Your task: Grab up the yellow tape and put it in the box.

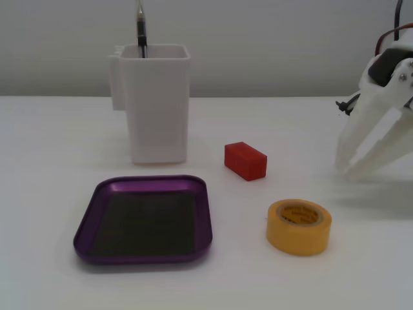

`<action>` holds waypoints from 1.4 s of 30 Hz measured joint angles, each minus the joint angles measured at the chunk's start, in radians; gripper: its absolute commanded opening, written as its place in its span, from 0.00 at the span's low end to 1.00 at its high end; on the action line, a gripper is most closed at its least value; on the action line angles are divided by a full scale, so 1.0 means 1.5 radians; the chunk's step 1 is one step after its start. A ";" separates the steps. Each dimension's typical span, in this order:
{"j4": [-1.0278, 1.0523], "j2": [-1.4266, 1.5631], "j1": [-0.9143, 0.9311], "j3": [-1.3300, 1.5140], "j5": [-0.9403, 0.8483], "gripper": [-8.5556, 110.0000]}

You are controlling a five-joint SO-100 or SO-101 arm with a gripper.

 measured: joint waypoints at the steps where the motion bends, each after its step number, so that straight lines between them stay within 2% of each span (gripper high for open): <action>1: 0.000 0.000 -0.001 0.000 0.000 0.07; 26: -0.002 0.000 -0.001 -0.003 -0.002 0.07; 32: -0.014 -0.008 -0.001 -0.101 -0.002 0.07; 37: -0.014 -0.114 -0.003 -0.199 -0.002 0.10; 42: -0.014 -0.322 -0.002 -0.292 -0.002 0.13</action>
